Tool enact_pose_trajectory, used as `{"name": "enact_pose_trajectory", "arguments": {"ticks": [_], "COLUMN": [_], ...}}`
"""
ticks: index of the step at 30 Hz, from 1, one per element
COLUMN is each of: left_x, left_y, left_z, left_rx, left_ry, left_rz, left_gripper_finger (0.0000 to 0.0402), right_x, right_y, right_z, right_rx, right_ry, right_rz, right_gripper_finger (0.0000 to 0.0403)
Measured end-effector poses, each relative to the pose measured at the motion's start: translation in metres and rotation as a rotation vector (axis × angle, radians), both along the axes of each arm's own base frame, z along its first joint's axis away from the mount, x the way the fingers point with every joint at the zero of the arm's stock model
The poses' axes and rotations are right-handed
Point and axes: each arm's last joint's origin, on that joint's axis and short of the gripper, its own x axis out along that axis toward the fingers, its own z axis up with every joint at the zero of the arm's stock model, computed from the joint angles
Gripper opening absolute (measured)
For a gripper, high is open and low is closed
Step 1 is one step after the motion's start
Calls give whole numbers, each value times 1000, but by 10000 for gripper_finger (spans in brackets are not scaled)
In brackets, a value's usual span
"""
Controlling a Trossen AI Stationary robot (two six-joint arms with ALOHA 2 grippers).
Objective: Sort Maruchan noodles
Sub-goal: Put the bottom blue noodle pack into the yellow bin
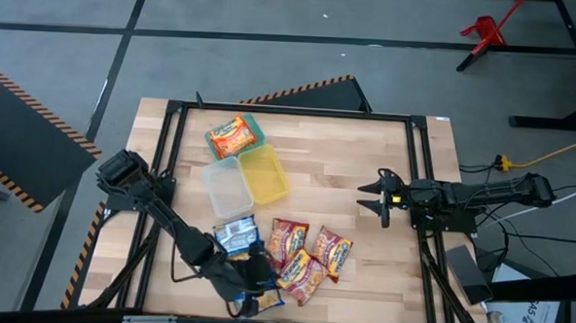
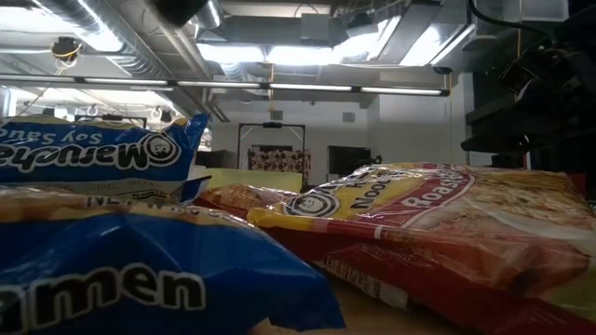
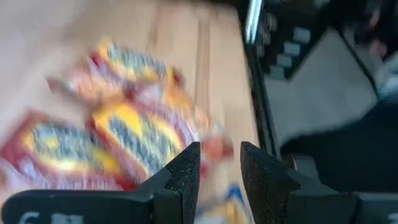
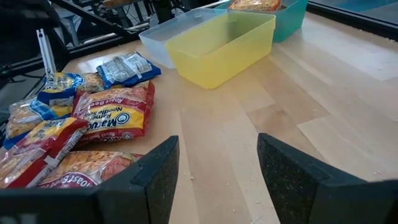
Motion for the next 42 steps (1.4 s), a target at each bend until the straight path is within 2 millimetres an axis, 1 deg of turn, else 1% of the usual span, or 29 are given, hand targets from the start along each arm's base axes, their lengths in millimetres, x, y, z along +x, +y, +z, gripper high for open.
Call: {"name": "enact_pose_trajectory", "arguments": {"ticks": [3,5,11,16,19,23,27,31,36,42], "left_x": [-5,-7,-13,-25,-30,-35,-40,-51,-59,-61], "left_y": [-2,-3,-10,-20,-26,-32,-39,-42,-39,-34], "left_z": [-4,-6,-6,-9,-9,-9,-7,-13,-20,-23], "left_rx": [-92,-141,-178,-218,-289,-427,-530,-528,-529,-496], "left_ry": [120,168,199,262,298,399,466,562,658,666], "left_rz": [-70,-98,-129,-133,-138,-156,-166,-106,44,121], "left_gripper_finger": [108,110,128,151,165,184,192,191,191,190], "right_x": [0,0,0,0,0,0,0,0,0,0], "right_y": [0,0,0,0,0,-1,-1,-2,-2,-2], "right_z": [0,0,0,0,0,0,1,1,1,1], "right_rx": [-7,-10,-14,-14,-14,-15,-21,-24,-24,-22], "right_ry": [-1,-2,-2,-2,-2,-2,-6,-8,-8,-8], "right_rz": [-5,-11,-12,-12,-13,-17,-39,-48,-48,-48], "right_gripper_finger": [207,207,207,207,207,207,207,207,207,207]}}
